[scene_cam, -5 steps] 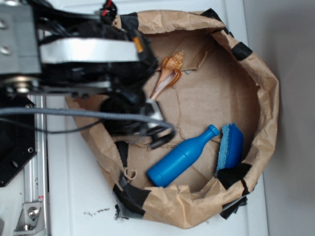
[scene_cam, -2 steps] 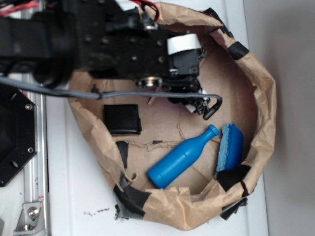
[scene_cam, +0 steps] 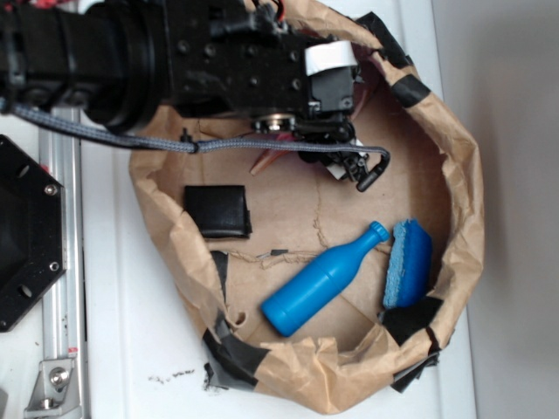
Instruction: Grab the shell.
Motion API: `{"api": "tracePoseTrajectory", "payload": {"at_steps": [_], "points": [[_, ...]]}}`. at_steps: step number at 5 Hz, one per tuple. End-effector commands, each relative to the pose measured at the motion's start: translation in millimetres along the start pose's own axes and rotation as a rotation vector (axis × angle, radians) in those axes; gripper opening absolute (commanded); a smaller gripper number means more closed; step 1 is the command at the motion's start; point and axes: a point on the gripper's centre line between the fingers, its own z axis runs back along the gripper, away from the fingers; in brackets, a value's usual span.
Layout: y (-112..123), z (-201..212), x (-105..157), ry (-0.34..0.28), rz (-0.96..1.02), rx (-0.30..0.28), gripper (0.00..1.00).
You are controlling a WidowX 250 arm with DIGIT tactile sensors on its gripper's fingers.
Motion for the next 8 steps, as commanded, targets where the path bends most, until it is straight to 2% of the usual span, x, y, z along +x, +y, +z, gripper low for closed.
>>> {"api": "tracePoseTrajectory", "payload": {"at_steps": [1,2,3,4,6,7,8], "points": [[26.4,7.5,16.9,-0.015,0.009,0.006,1.0],[20.0,0.1,15.8,0.0,-0.013,0.015,1.0],[12.8,-4.2,14.5,-0.001,-0.035,0.025,0.0],[11.6,-3.8,13.3,-0.002,-0.047,0.025,0.0],[5.7,11.5,16.5,-0.008,-0.091,-0.013,0.0],[-1.8,29.0,22.0,0.017,-0.189,-0.057,0.0],[-29.1,82.5,20.8,-0.009,-0.412,-0.19,0.0]]}}
